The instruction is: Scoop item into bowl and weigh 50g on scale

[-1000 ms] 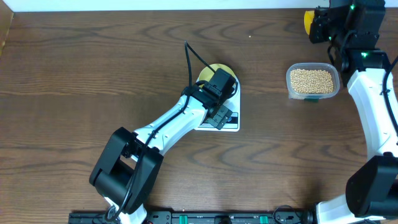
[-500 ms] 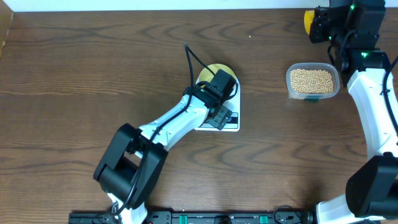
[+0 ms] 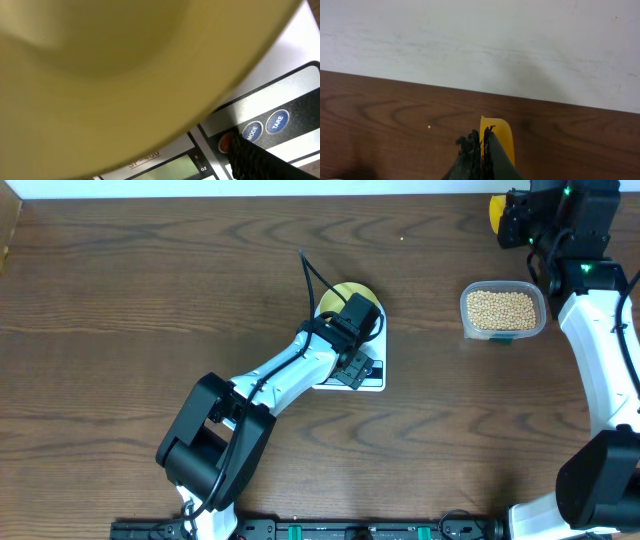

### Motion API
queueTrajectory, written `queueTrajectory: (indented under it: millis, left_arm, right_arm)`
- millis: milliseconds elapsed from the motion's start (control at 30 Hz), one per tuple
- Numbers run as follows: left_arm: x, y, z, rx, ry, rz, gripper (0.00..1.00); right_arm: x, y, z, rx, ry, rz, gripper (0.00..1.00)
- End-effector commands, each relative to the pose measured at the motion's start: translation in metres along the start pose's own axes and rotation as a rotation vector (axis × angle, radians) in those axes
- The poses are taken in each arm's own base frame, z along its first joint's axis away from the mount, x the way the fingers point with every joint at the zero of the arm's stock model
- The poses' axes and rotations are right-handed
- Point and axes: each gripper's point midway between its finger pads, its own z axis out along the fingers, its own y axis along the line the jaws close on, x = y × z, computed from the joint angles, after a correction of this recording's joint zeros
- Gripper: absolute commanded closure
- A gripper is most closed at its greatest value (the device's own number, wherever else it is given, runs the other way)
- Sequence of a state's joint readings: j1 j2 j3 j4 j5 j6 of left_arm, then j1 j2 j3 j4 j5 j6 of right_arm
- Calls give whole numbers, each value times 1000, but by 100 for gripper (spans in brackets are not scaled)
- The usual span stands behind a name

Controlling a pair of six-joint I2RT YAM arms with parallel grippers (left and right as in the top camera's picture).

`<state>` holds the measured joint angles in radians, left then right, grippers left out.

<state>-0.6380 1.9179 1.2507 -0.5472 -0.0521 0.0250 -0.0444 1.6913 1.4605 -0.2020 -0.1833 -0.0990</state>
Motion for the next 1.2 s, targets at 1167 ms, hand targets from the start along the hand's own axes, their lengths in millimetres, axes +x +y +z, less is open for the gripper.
queueTrajectory:
  millis: [1167]
  left_arm:
    - [0,11,7,-20,15,-48,12]
  right_arm:
    - [-14,4,-6,-7,-32,-12,99]
